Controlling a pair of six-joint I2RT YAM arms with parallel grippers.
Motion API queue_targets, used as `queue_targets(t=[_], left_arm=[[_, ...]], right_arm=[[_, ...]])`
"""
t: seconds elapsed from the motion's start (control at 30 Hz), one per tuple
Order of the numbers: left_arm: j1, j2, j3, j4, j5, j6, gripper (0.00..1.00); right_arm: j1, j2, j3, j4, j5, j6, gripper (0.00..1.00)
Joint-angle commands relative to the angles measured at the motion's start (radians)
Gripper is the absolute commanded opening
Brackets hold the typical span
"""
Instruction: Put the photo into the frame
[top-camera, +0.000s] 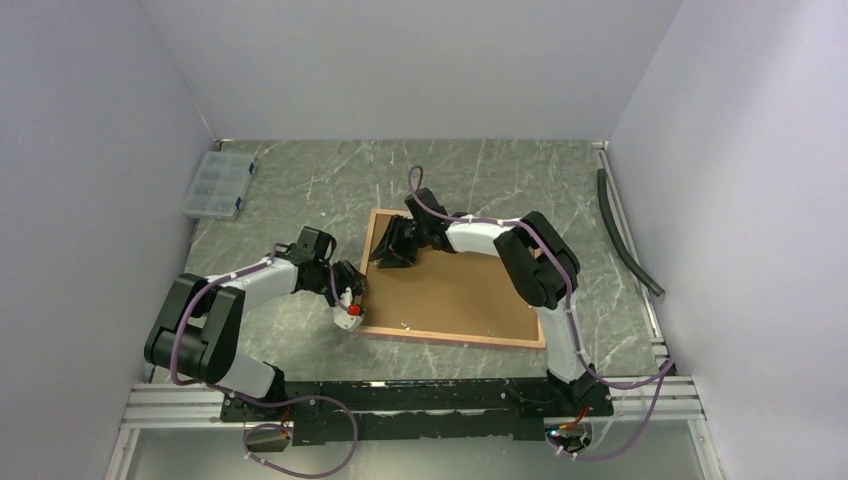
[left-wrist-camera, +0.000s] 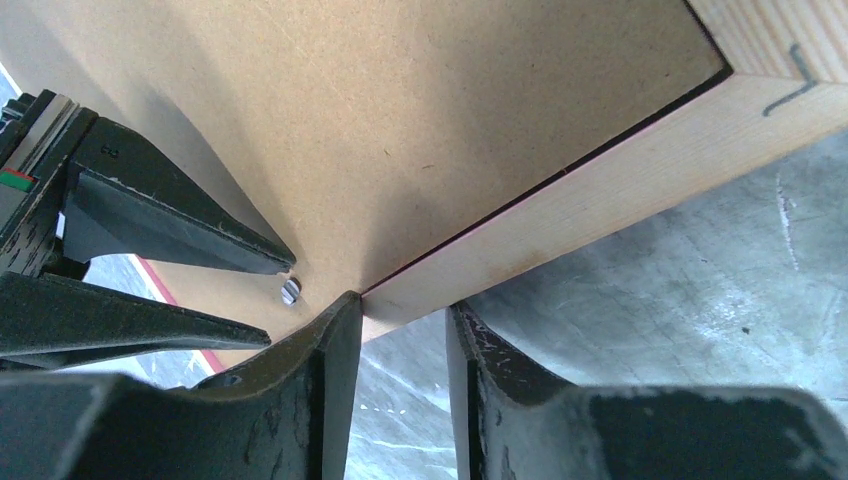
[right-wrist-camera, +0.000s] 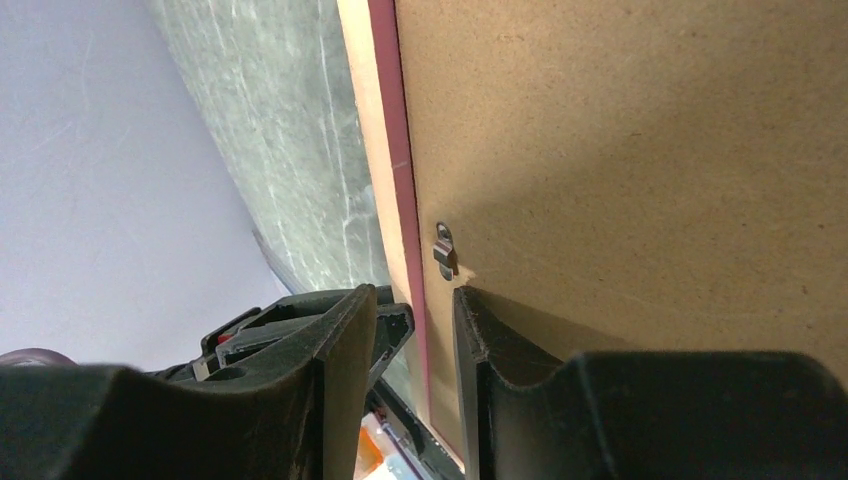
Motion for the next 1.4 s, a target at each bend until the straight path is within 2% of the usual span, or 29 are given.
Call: queue_targets(t=[0.0,0.13,0.4,0.53,0.67,0.77,0.8,0.87,0.97,1.03,1.1,1.27,1.37], left_arm=[[-0.023,0.047,-0.040,-0.046,-0.028,0.506,0.38],[-0.029,0.047,-0.050,-0.038,-0.033,0.510,0.34],[-0.028,0.048,-0.060,-0.034,-0.054,0.529,0.29],[-0.028,0.040,-0.073,0.037,-0.024,0.488,0.27],[-0.028,0.032,-0.090,0.173,-0.002,0.388,0.32],[-0.028,0.019,-0.063,0.113,-0.015,0.376,0.35],[-0.028,0.016,-0.055,0.092,-0.010,0.383,0.38],[-0.028,0.018,-0.057,0.076,0.002,0.411,0.54],[-0.028,0.030,-0.055,0.061,0.020,0.455,0.72],[-0.028,0.036,-0.056,0.059,0.027,0.478,0.76],[-0.028,0.041,-0.040,0.019,0.020,0.500,0.75],[-0.028,0.064,0.000,-0.116,-0.035,0.603,0.60],[-0.031,0.077,-0.005,-0.124,-0.061,0.637,0.60]], right_arm=[[0.017,0.028,0.028,-0.109,0.084,-0.054,0.39],[0.017,0.033,0.056,-0.109,0.061,-0.079,0.38],[-0.011,-0.064,-0.046,-0.072,0.054,-0.110,0.39],[-0.016,-0.035,-0.041,-0.073,0.049,-0.108,0.39],[-0.017,-0.011,-0.037,-0.080,0.052,-0.107,0.39],[-0.020,0.005,-0.045,-0.070,0.047,-0.100,0.39],[-0.019,0.006,-0.047,-0.070,0.048,-0.100,0.39],[-0.020,0.009,-0.047,-0.067,0.047,-0.100,0.38],[-0.019,0.015,-0.048,-0.070,0.047,-0.101,0.38],[-0.021,0.017,-0.054,-0.066,0.042,-0.098,0.38],[-0.024,0.015,-0.064,-0.053,0.037,-0.092,0.37],[-0.030,-0.007,-0.070,-0.035,0.026,-0.084,0.37],[-0.032,-0.022,-0.072,-0.027,0.023,-0.079,0.37]])
